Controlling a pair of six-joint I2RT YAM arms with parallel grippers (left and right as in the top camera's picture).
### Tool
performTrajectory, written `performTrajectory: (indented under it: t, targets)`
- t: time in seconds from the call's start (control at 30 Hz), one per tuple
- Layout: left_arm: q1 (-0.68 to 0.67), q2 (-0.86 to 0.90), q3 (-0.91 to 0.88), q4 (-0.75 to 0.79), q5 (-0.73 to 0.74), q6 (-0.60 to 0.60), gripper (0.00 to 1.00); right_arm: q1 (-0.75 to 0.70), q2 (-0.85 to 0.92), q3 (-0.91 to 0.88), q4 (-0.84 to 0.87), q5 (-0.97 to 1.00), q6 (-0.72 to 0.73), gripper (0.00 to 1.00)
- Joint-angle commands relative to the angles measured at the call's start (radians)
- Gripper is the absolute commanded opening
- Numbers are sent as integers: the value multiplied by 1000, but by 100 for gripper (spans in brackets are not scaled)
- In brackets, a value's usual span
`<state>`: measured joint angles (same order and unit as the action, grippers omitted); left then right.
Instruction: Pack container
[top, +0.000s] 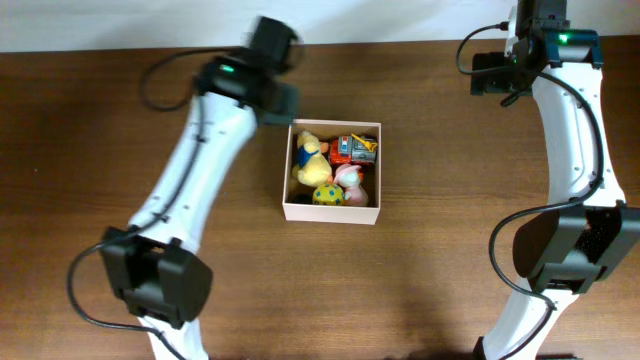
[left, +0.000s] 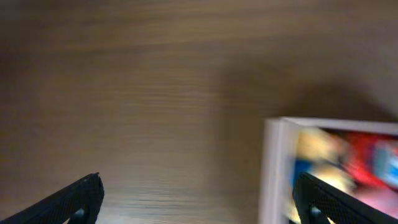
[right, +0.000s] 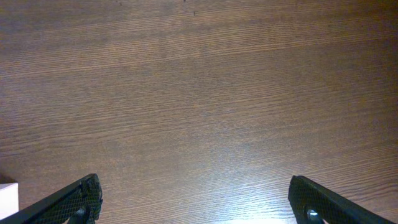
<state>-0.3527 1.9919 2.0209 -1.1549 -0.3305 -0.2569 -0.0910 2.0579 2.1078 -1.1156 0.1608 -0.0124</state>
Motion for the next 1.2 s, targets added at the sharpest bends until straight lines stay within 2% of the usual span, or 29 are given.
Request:
performTrajectory:
  t: [0.0, 0.27, 1.17]
  targets:
    - [106, -6, 9, -3, -51, -69, 99, -2, -42, 18, 0, 16, -2, 99]
    - [237, -6, 9, -5, -51, -69, 99, -2, -42, 18, 0, 16, -2, 99]
    - [238, -6, 9, -9, -51, -68, 99, -2, -42, 18, 0, 16, -2, 99]
